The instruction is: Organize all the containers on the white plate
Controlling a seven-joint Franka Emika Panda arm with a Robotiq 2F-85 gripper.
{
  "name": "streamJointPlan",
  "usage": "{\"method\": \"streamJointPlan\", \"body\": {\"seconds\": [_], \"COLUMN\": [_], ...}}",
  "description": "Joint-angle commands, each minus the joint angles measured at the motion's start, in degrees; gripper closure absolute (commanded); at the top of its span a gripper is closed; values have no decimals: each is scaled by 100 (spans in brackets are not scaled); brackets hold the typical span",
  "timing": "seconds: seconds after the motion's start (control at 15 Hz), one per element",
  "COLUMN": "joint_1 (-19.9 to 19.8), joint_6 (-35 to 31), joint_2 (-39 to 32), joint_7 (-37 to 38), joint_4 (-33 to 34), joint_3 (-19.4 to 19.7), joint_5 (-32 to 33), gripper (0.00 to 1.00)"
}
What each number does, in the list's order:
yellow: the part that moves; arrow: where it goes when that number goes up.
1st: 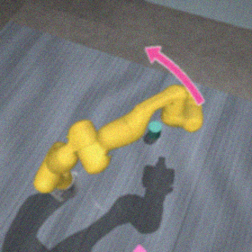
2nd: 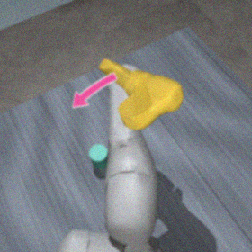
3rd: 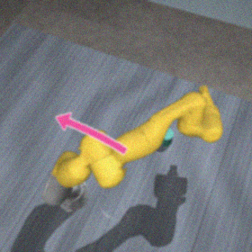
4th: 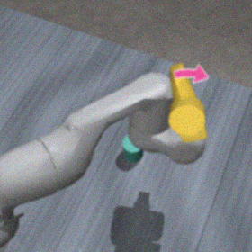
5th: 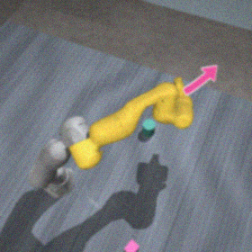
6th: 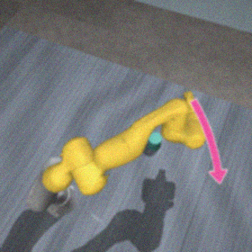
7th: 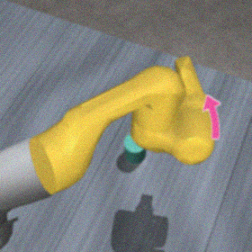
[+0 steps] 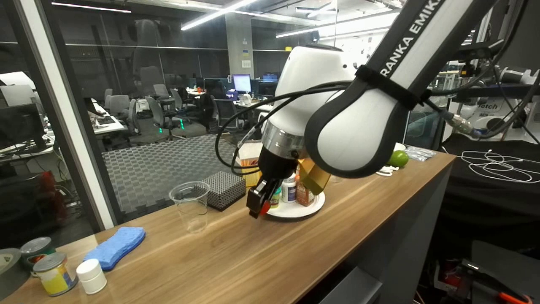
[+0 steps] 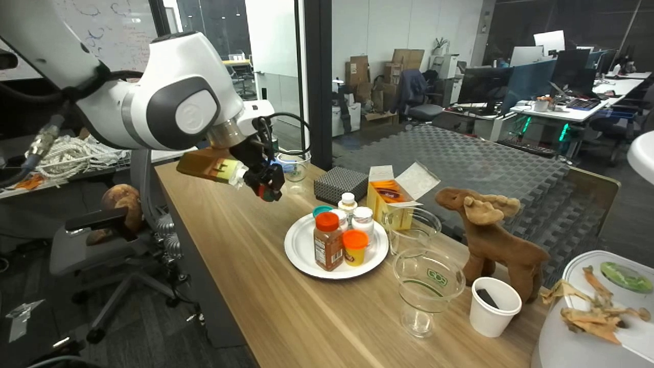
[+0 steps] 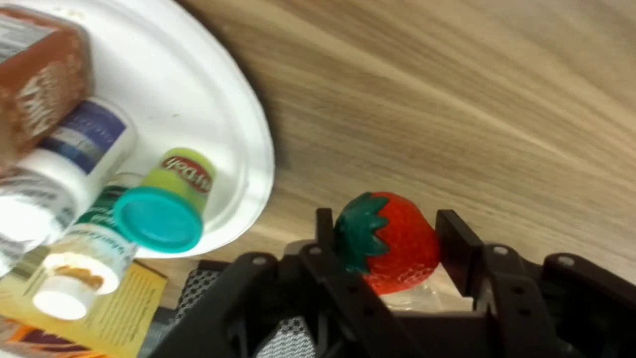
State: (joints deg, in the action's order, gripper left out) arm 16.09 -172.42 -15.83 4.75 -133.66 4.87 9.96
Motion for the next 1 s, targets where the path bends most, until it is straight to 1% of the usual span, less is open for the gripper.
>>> {"method": "streamJointPlan", "body": {"seconds": [0.0,0.07,0.2,0.33,0.4,0.67,0.8,0.87,0.93], "joint_1": [378,338,182,11,-340,-741,-875,-930,-950], "joint_6": [135,232,426,696,828,1190,1268,1270,1224], "joint_2": [279,295,237,237,219,167,145,143,130], "joint_7": [537,557,445,244,302,188,176,150,175], "joint_4": [35,73,130,139,173,258,292,291,291], "joint_3": [897,1003,1072,978,684,295,133,47,-14], "joint_5": [695,742,618,351,440,267,207,161,149], "gripper": [71,71,71,71,71,71,70,29,20]}}
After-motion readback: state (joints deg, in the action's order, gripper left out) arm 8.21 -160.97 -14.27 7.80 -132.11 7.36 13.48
